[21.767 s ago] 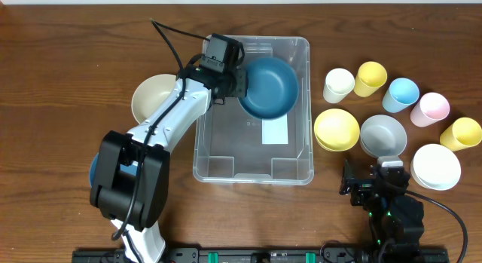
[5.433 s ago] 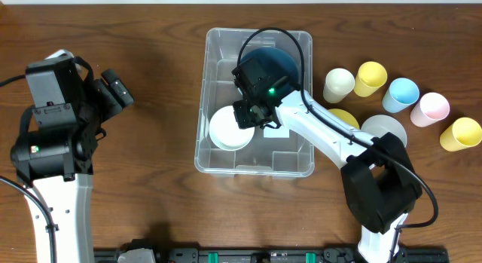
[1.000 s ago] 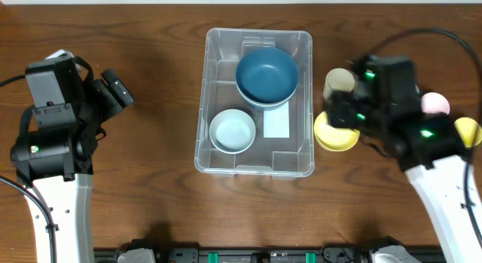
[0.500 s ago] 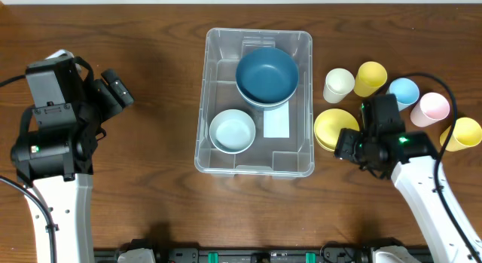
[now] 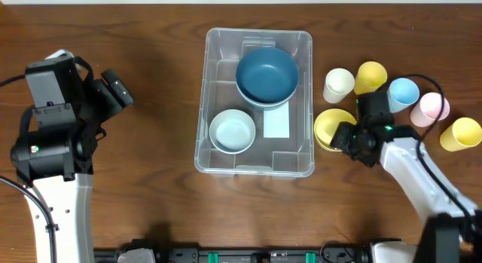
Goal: Pack container
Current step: 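Reach the right gripper to the yellow bowl and grasp its rim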
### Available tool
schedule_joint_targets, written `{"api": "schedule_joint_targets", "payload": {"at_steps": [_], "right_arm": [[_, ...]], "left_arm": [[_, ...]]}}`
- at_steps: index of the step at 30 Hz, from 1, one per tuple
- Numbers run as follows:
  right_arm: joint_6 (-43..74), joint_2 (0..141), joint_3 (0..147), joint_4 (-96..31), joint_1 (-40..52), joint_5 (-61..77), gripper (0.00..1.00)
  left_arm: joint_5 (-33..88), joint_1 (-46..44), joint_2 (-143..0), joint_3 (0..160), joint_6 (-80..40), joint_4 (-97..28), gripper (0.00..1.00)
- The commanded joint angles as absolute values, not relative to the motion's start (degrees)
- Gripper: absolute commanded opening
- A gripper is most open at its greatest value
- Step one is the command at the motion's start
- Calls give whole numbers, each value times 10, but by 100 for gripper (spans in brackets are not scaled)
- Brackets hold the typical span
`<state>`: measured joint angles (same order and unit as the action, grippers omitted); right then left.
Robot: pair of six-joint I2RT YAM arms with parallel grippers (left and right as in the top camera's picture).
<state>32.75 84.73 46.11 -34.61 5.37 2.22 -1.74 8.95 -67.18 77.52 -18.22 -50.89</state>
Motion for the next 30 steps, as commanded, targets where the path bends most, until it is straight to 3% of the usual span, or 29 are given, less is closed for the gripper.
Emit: {"api": "schedule_joint_targets", "payload": {"at_steps": [1, 7, 13, 20, 30], "right_arm": [[343, 891, 460, -317, 45, 39, 54], [364, 922, 460, -295, 45, 45, 41], [363, 919, 461, -295, 45, 44, 2], [333, 855, 511, -369, 46, 30, 1], [261, 754, 761, -613, 67, -46, 1]], "left_arm": [[-22, 93, -670, 785, -183, -510, 98], [-22, 93, -670, 785, -183, -510, 98], [-22, 93, -670, 785, -183, -510, 98], [-22, 93, -670, 785, -183, -510, 98], [-22, 93, -670, 785, -183, -510, 98]]}}
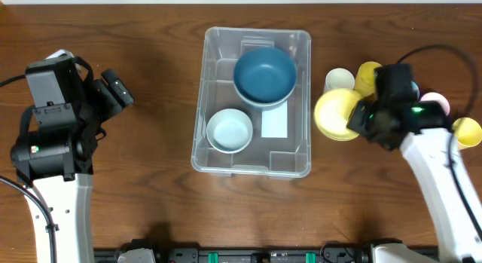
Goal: Pack container
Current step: 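Reach the right gripper to the yellow bowl and grasp its rim, then carry the yellow bowl into the bin's front left and release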
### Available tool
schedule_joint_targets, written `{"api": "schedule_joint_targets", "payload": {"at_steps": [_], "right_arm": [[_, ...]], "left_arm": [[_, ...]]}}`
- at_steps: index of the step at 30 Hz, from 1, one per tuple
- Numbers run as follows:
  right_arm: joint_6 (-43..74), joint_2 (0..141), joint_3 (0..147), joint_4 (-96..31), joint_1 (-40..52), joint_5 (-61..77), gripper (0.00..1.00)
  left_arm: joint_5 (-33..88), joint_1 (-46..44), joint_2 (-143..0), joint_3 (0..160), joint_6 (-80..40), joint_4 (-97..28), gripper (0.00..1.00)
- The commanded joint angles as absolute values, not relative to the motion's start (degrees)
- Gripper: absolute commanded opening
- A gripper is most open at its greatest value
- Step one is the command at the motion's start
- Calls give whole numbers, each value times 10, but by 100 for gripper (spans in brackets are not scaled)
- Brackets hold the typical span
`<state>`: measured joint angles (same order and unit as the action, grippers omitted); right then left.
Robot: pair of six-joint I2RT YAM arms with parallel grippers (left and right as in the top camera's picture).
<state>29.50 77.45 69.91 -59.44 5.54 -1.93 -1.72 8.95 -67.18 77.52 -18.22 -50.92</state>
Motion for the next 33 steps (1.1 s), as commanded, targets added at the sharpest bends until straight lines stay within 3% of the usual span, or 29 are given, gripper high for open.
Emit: {"api": "schedule_joint_targets", "payload": {"at_steps": [1, 11, 19, 26, 31, 32, 33], "right_arm": [[255, 754, 782, -621, 70, -45, 1], [230, 780, 827, -598, 171, 49, 1], [216, 921, 827, -503, 309, 58, 1], [209, 1062, 827, -424, 348, 123, 1], [178, 1089, 827, -400, 365, 137, 1], [175, 1084, 828, -401, 366, 135, 2], [175, 1079, 828, -401, 366, 135, 13]], "left_arm": [[-22, 93, -670, 785, -183, -510, 98], [-22, 93, -670, 785, -183, -510, 98], [-22, 93, -670, 785, -183, -510, 98], [-22, 93, -670, 785, -183, -510, 98], [-22, 93, -670, 785, -183, -510, 98], [-22, 93, -670, 785, -183, -510, 98], [-22, 93, -670, 785, -183, -510, 98]]}}
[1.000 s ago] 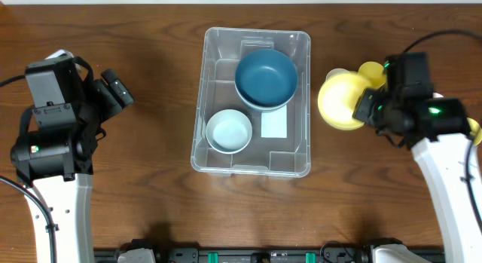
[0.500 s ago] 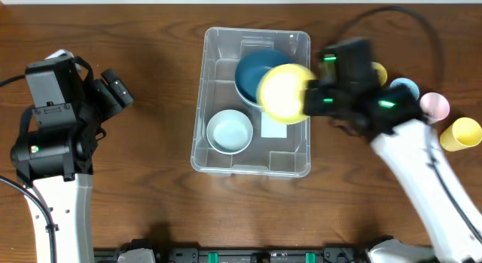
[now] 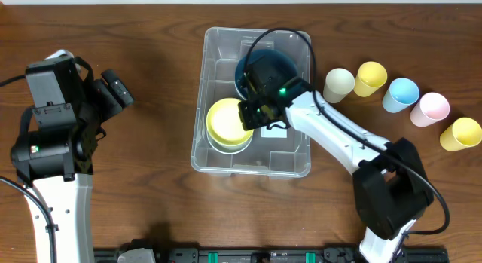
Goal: Pack container
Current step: 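Carry the yellow bowl into the bin's front left and release, then move the right gripper to the far right yellow cup and grasp it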
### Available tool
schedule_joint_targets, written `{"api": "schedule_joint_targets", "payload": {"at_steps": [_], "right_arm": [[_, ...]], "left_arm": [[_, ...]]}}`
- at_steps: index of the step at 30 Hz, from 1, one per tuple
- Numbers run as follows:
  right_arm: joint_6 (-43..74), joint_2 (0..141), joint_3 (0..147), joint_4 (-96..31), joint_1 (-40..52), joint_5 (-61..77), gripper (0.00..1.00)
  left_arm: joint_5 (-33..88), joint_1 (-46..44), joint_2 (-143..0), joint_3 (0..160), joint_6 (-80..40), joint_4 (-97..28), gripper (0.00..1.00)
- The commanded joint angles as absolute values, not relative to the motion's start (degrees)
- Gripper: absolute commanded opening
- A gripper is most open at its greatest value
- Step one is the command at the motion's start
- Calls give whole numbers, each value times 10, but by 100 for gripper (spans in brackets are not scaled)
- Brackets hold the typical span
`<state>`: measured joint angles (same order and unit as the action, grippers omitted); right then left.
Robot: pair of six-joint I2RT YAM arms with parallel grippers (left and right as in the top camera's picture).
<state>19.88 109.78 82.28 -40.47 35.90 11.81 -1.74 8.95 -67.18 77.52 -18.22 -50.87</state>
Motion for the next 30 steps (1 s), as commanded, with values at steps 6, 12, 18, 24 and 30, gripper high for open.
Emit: {"api": "schedule_joint_targets", "payload": {"at_steps": [6, 12, 18, 24, 30], "right_arm": [[175, 989, 830, -409, 331, 81, 56], [182, 850, 830, -476, 208, 43, 62], [192, 761, 830, -576, -21, 22, 67], [209, 770, 819, -620, -268, 14, 70], [251, 826, 794, -609, -397, 15, 69]], "left_arm": [[-22, 93, -670, 785, -183, -510, 98], [-22, 93, -670, 785, -183, -510, 98], [-22, 93, -670, 785, -183, -510, 98], [-22, 93, -670, 785, -183, -510, 98], [-22, 93, -670, 785, -183, -510, 98]]}}
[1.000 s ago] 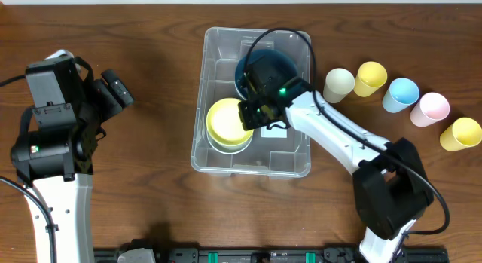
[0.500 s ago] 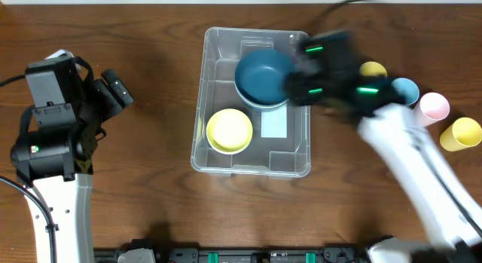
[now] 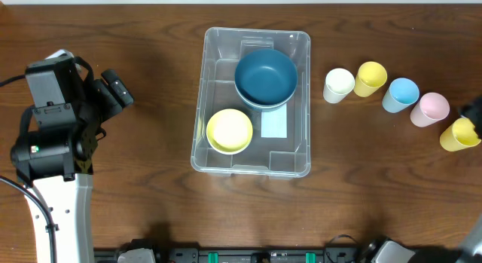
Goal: Pack container
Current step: 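Move the right gripper to the far right yellow cup and grasp it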
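Observation:
A clear plastic container (image 3: 202, 82) stands in the middle of the table. Inside it are a dark blue bowl (image 3: 264, 76) at the far end, a yellow bowl (image 3: 229, 131) at the near left, and a pale flat card (image 3: 275, 124) beside it. The pale bowl is hidden under the yellow one. My left gripper (image 3: 117, 88) hangs over the table far left of the container, holding nothing. Only a dark tip of my right gripper (image 3: 474, 111) shows at the right edge, next to a yellow cup (image 3: 459, 135).
A curved row of cups stands right of the container: cream (image 3: 339, 85), yellow (image 3: 370, 77), light blue (image 3: 400, 94), pink (image 3: 429, 108). The left arm's body (image 3: 49, 135) fills the left side of the table.
The right arm has left the container and now sits at the right edge by the yellow cup. The yellow bowl stays in the container's near left, let go.
The right gripper was at the yellow bowl on the table right of the container. Then the bowl was lifted in its hold, then held over the pale bowl inside the container. Now the bowl rests there and the arm is withdrawn. The left arm never moved.

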### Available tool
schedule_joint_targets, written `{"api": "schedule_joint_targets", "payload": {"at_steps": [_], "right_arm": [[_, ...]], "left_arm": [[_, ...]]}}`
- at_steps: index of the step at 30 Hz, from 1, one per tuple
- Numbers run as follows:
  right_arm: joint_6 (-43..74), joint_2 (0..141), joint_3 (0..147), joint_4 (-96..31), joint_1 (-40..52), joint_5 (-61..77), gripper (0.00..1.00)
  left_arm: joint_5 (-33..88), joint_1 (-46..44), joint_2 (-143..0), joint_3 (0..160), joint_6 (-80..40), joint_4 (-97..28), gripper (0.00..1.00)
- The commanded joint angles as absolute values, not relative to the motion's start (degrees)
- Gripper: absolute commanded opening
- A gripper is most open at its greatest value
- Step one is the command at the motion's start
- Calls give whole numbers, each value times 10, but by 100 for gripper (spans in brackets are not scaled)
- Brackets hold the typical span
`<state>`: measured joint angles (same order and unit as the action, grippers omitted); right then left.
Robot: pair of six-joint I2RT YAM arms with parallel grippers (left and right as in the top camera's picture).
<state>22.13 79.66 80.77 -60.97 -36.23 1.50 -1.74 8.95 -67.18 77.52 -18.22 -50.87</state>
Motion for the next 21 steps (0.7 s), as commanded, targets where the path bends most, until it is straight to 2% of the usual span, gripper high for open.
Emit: {"api": "schedule_joint_targets", "payload": {"at_steps": [1, 3, 7, 15, 19, 21], "right_arm": [[252, 840, 792, -612, -408, 15, 69], [253, 866, 788, -615, -421, 15, 69], [257, 915, 771, -597, -433, 15, 75], [256, 1002, 762, -556, -474, 17, 73], [256, 1028, 762, -542, -492, 25, 69], [249, 1038, 762, -535, -492, 33, 59]], "left_arm": [[-22, 93, -670, 785, -183, -510, 98], [-22, 93, -670, 785, -183, -510, 98], [-22, 93, -670, 785, -183, -510, 98], [-22, 93, -670, 785, -183, -510, 98], [-22, 93, -670, 785, -183, -510, 98], [-22, 93, -670, 785, -183, -510, 98]]}}
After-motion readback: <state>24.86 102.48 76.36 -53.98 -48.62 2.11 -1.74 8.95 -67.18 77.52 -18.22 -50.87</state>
